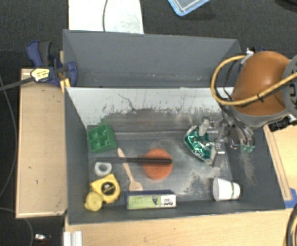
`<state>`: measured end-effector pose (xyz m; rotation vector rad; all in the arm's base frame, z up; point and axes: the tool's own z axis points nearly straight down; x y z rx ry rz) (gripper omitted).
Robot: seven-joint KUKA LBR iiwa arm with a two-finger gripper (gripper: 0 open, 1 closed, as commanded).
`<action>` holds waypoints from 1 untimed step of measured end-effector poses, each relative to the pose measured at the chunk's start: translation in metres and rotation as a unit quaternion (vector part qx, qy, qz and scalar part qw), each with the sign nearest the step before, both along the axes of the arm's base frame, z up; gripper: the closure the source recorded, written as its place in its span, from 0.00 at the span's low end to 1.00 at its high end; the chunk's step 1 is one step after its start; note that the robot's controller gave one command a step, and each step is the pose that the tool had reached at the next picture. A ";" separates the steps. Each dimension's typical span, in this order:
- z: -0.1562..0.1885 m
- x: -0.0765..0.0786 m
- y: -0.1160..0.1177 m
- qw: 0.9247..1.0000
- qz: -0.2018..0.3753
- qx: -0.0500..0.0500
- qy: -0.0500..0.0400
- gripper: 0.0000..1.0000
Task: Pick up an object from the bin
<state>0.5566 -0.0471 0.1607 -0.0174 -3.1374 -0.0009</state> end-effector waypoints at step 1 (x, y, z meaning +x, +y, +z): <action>0.003 0.002 0.000 1.000 0.001 0.000 -0.003 0.00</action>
Offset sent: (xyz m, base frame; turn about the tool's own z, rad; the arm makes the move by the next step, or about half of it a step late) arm 0.0124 0.0811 -0.0507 0.0244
